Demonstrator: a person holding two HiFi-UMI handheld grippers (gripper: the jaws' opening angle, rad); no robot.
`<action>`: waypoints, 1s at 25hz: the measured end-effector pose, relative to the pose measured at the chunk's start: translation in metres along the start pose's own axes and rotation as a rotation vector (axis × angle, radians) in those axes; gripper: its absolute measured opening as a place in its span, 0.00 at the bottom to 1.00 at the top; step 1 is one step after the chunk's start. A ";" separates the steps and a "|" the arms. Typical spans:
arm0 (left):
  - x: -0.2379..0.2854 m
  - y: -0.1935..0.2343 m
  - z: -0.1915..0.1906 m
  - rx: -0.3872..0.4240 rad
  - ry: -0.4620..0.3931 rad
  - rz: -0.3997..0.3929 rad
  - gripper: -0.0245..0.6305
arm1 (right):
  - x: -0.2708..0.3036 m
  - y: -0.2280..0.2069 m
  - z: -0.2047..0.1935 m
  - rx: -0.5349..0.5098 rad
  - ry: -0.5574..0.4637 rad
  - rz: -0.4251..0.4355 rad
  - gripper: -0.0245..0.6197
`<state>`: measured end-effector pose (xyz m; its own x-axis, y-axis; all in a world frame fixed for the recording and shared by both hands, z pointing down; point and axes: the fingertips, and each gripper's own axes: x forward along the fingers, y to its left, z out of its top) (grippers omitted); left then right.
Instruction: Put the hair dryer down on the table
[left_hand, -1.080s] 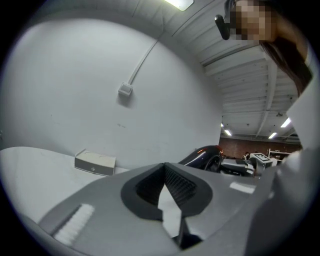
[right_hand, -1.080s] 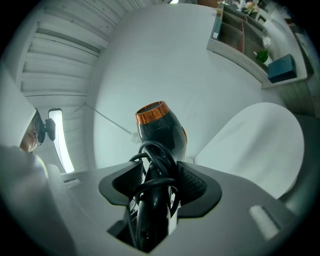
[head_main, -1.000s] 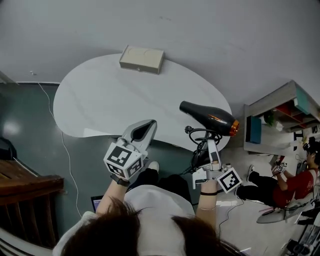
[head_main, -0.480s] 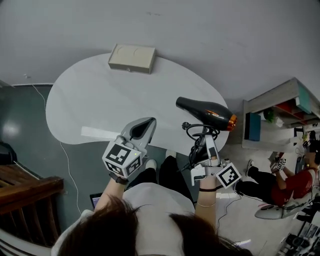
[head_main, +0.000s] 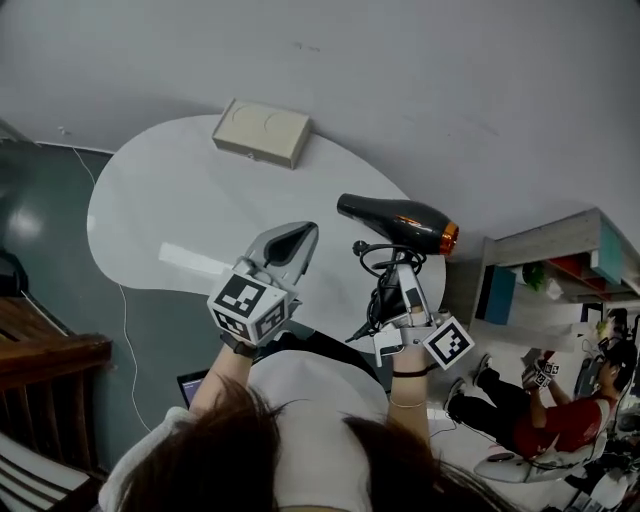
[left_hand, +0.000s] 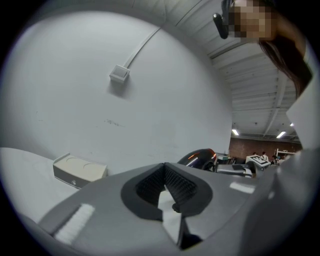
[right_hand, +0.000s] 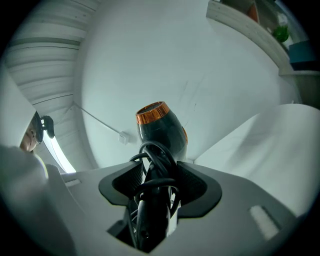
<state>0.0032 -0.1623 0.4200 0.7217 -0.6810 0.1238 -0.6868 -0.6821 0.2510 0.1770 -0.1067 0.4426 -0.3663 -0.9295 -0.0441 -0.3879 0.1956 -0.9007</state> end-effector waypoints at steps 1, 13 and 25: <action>0.004 0.001 0.001 -0.001 -0.004 0.013 0.13 | 0.005 -0.003 0.002 0.001 0.017 0.006 0.35; 0.026 0.029 0.003 -0.018 -0.004 0.098 0.13 | 0.046 -0.023 0.013 0.044 0.125 0.032 0.35; 0.046 0.031 -0.003 -0.025 0.031 0.049 0.13 | 0.052 -0.048 -0.002 0.125 0.161 -0.011 0.36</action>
<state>0.0153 -0.2142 0.4363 0.6899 -0.7047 0.1659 -0.7193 -0.6411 0.2677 0.1752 -0.1642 0.4845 -0.4974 -0.8671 0.0267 -0.2886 0.1363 -0.9477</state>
